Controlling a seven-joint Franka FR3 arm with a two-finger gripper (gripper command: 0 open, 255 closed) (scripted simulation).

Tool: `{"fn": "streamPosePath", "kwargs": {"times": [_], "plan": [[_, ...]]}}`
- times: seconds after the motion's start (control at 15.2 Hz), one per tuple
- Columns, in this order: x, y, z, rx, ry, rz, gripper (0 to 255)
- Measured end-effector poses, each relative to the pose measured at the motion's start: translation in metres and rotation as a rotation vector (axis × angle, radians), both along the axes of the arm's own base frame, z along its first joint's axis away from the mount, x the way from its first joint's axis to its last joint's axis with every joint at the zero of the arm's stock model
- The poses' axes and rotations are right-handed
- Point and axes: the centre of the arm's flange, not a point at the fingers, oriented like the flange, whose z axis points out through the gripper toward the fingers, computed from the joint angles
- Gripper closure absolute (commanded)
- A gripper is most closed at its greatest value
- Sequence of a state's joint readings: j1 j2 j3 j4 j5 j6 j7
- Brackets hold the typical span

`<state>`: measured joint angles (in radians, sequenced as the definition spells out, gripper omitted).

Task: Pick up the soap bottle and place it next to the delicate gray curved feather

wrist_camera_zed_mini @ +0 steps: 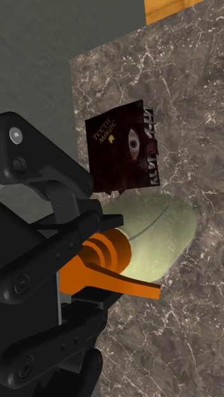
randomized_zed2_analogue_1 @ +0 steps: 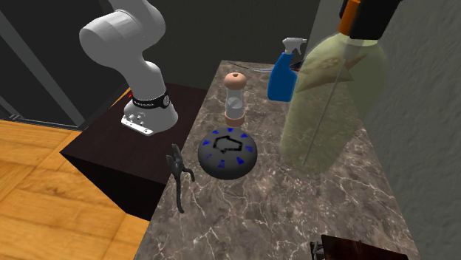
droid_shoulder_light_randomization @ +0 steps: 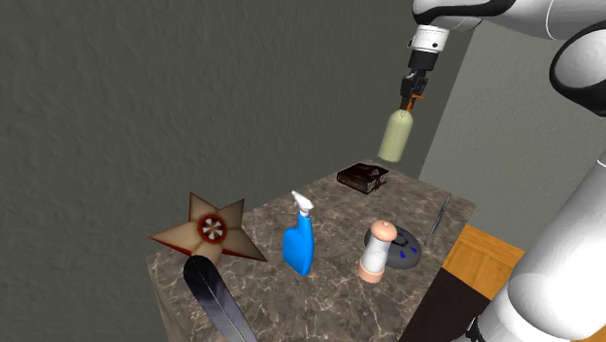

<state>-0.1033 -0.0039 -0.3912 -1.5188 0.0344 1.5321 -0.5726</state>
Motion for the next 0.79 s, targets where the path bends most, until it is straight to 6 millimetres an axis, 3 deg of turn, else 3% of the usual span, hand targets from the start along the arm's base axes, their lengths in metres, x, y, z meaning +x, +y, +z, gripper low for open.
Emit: {"fn": "streamPosePath", "kwargs": {"times": [0.79], "plan": [[0.000, 0.001, 0.064, 0.000, 0.000, 0.000, 255]]}}
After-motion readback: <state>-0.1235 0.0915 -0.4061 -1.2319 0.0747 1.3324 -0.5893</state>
